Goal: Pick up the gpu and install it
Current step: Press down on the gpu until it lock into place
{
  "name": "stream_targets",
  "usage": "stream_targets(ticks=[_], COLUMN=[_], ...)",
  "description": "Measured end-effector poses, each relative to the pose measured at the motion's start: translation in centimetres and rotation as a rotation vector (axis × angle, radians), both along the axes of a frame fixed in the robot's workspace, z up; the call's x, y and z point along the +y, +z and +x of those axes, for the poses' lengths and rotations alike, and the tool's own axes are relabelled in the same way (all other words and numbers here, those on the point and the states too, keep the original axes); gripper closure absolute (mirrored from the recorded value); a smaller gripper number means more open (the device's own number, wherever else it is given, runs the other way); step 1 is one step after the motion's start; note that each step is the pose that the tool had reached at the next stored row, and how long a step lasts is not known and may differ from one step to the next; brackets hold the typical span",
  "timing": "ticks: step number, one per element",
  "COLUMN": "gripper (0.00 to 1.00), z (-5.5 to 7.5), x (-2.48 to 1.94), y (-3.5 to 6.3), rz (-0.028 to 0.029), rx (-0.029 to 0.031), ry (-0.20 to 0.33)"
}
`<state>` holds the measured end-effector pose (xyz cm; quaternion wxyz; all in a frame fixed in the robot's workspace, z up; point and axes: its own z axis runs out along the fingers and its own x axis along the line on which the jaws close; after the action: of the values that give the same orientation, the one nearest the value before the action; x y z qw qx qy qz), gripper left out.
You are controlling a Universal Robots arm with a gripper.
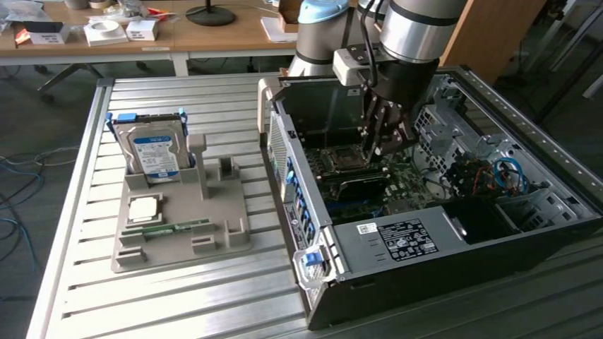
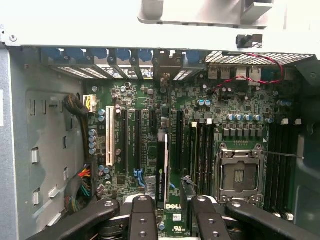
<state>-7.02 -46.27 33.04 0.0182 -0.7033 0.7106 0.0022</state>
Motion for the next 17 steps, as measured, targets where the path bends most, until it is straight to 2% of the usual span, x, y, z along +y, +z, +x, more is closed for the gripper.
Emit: stream_targets(ticks=[11, 12, 14, 16, 17], gripper=[0.67, 0.68, 0.80, 0.80, 0.86], z=[0.00, 0.00, 0.00, 0.00, 0.00], x=[0.00, 0.00, 0.00, 0.00, 0.00], y=[0.00, 0.00, 0.00, 0.00, 0.00], rz=[0.0000, 0.0000, 0.0000, 0.0000, 0.0000], rx=[0.0000, 0.0000, 0.0000, 0.0000, 0.0000], ry=[0.000, 0.000, 0.000, 0.000, 0.000])
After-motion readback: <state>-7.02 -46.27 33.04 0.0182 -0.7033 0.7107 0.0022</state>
